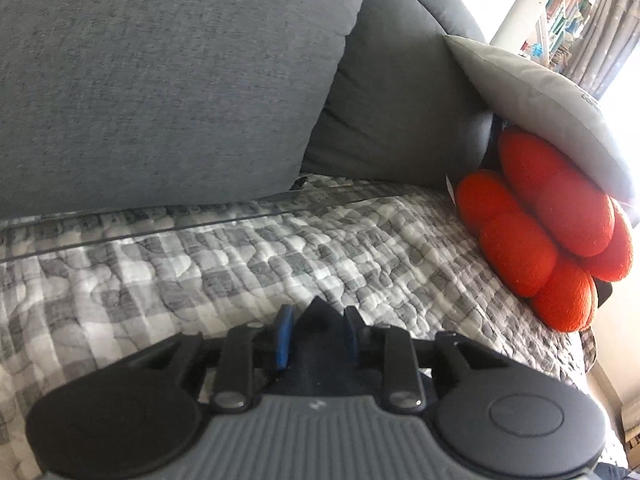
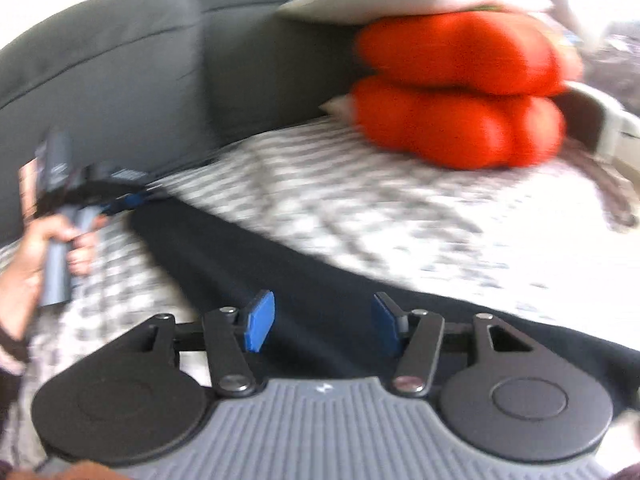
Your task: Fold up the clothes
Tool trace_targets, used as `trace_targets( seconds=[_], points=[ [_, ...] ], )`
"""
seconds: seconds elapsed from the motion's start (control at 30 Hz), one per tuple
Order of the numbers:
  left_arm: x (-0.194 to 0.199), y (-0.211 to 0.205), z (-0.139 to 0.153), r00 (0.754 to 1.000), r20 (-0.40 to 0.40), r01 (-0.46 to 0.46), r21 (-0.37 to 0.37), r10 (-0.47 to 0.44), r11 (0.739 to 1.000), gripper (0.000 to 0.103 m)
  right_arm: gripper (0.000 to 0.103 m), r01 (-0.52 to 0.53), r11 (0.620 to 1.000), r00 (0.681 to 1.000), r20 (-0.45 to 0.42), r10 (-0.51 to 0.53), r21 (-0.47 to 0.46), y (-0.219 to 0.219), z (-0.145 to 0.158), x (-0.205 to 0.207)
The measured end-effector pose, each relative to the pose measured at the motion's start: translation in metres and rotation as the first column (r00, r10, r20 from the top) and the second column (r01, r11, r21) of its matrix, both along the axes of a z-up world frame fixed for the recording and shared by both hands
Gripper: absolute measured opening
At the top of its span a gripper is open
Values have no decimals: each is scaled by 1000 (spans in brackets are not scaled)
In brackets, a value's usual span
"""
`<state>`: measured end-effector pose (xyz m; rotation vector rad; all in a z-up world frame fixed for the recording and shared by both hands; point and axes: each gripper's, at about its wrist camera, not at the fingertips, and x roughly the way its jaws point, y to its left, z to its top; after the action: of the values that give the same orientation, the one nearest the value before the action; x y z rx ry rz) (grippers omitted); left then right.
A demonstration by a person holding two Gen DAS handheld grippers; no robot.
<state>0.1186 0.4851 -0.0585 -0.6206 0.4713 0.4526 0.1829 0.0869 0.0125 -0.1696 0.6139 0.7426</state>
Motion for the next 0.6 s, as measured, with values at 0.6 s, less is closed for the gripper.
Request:
trace_targets(
  seconds=[0.6],
  points=[
    [-2, -18, 13, 998, 21, -63, 169, 61, 984, 3, 18, 418, 909, 906, 67, -417, 3, -134, -27, 51]
  ],
)
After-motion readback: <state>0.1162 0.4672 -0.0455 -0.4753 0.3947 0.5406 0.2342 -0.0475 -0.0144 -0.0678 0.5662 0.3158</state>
